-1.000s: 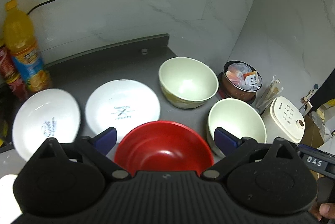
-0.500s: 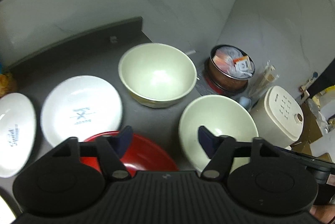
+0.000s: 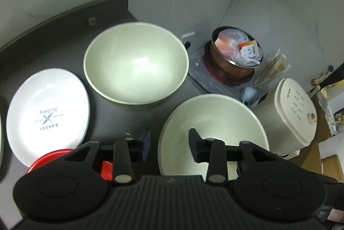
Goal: Organize plates and bowls
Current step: 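Close both tools on the rim of the large cream bowl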
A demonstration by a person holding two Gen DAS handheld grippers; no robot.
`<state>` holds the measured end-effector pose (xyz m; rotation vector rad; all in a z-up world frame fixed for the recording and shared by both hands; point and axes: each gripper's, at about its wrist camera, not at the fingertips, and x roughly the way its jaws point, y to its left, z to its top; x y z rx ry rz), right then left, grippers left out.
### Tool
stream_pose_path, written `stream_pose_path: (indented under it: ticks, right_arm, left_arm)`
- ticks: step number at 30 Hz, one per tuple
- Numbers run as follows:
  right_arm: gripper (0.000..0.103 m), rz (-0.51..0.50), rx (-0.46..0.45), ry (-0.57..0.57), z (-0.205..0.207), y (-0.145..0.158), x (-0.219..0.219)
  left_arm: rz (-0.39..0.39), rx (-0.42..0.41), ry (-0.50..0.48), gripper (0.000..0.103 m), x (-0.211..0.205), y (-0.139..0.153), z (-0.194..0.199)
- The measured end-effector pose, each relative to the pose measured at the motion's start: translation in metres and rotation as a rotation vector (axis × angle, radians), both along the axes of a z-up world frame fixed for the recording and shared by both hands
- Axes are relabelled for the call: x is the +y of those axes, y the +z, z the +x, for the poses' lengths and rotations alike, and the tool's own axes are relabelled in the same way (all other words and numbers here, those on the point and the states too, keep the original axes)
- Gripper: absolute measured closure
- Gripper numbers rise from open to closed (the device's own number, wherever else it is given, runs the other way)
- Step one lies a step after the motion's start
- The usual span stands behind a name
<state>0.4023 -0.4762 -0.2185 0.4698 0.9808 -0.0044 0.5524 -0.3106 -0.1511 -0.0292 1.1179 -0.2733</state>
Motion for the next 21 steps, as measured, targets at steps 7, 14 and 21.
stream_pose_path:
  ticks: [7,14,21]
  right_arm:
    - [0.082,-0.01,0.012,0.042,0.007,-0.006,0.005]
    - [0.083,-0.024,-0.043,0.023,0.002,0.018,0.001]
    - [0.083,-0.045,-0.126,0.016,-0.003,0.048,0.009]
  left_arm:
    - [0.059,0.063,-0.005,0.088,-0.009,-0.026,0.011]
    - [0.024,0.058,0.019,0.094,-0.006,-0.018,0.011]
    - [-0.037,0.002,0.053,0.094,0.011,0.012,0.001]
